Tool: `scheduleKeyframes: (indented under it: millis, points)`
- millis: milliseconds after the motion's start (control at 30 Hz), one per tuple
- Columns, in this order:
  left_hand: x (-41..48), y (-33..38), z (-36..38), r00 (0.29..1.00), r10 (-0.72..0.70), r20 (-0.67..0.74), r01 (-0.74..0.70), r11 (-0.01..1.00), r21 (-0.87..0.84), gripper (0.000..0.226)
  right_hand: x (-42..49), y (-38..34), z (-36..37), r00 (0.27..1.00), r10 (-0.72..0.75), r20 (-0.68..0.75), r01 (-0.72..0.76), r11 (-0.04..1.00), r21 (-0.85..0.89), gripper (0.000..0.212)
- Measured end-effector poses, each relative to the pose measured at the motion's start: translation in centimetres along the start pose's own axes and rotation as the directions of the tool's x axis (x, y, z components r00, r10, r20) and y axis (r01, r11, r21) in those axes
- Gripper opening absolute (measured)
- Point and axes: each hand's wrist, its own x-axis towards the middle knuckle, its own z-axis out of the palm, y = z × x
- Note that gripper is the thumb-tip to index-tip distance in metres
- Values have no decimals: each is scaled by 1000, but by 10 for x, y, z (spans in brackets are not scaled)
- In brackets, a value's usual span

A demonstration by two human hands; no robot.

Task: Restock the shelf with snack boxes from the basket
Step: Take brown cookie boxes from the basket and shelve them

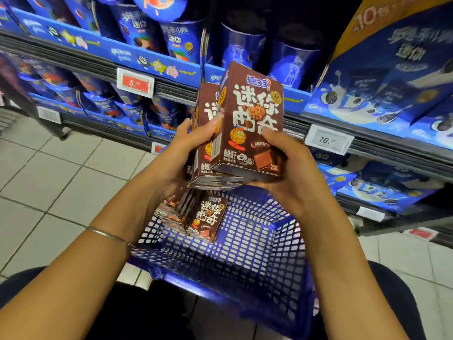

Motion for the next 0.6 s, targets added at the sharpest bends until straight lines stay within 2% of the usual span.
scheduleKeyframes:
  millis: [67,167,267,367,500,600]
  points:
    - [-10,-5,-8,998,-22,59,29,994,-105,98,0,-11,7,998,52,-19,-53,998,-25,45]
    - [-24,3,-12,997,-57,57,65,985,-161,90,-12,-31,22,987,153,-58,-158,984,-79,57]
    - [-55,33,-12,989,-134,58,142,974,-179,110,-35,-61,43,972,218,-88,-228,966,-120,43]
    - [-90,75,-10,986,-158,47,164,973,-164,116,-67,-104,68,958,273,-91,-281,956,-84,43]
    - [-143,149,0,986,-165,17,166,971,-172,102,-117,-178,103,954,299,-24,-300,950,-81,36]
    - [-190,215,18,989,-151,-1,148,969,-196,102,-161,-246,128,960,279,2,-277,956,-99,39]
